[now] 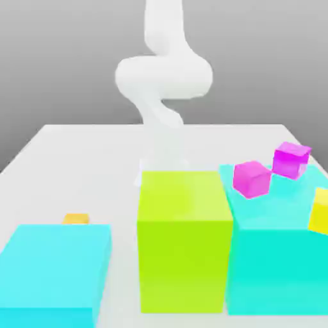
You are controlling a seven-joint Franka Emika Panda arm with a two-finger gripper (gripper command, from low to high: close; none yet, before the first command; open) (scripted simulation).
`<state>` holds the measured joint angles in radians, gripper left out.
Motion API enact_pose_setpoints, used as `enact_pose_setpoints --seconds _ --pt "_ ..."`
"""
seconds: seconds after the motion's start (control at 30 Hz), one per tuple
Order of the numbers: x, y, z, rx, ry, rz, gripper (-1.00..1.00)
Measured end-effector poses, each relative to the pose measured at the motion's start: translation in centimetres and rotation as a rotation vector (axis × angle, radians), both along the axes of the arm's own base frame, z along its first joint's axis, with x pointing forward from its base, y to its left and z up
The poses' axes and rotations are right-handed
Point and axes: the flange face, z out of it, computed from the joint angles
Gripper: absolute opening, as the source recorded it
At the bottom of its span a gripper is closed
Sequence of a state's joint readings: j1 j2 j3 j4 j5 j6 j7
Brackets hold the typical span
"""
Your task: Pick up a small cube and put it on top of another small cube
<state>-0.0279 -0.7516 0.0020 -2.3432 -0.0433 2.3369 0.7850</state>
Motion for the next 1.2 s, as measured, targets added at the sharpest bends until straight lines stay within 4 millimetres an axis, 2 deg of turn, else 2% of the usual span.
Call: enact_pose_setpoints --seconds 0.13,0.27,0.37,0.5,0.67,0.87,1.0,1.13,1.2 --pt "2.7 -2.4 -6.1 -0.073 0.099 -0.022 0.00" --pt "4.3 -5.6 -12.2 -0.120 0.201 -0.039 0.00" --pt "4.6 -8.2 -16.9 -0.140 0.279 -0.049 0.00" --pt "4.0 -11.8 -23.0 -0.148 0.381 -0.057 0.00" --pt "1.5 -15.8 -30.4 -0.130 0.500 -0.060 0.00" --pt "-3.3 -19.2 -38.3 -0.072 0.622 -0.052 0.00" --pt "-7.2 -20.4 -42.9 -0.017 0.687 -0.040 0.00" --pt "-11.2 -20.6 -46.8 0.048 0.734 -0.024 0.00" --pt "-11.7 -20.6 -47.7 0.058 0.739 -0.023 0.00"
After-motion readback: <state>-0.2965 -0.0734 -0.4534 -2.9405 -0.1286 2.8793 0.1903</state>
